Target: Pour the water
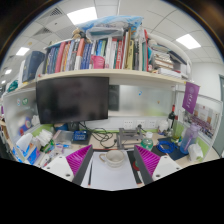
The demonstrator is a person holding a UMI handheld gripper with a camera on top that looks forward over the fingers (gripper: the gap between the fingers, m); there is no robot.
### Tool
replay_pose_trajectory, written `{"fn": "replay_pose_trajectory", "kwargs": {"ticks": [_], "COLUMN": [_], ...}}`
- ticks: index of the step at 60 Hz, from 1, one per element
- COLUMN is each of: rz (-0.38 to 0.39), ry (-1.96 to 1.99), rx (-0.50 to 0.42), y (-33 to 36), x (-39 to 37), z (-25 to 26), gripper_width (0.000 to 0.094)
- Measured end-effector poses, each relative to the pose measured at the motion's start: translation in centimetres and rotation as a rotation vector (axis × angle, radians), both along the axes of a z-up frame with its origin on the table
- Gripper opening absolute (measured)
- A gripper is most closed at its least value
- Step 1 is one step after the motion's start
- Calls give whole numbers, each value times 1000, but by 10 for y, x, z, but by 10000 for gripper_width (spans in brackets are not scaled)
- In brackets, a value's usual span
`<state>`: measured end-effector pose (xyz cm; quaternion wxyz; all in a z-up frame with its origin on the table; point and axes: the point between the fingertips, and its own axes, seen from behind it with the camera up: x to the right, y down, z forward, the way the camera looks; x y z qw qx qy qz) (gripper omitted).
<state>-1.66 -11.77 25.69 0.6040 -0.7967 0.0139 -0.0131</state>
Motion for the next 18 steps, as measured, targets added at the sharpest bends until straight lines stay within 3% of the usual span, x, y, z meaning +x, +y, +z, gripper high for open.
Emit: {"fn": "replay_pose_trajectory", "kwargs": {"ticks": [18], "rz": [7], "ry": [31], "rx": [-1], "y": [-9], "x": [-34], "z": [10], "gripper_width": [861]}}
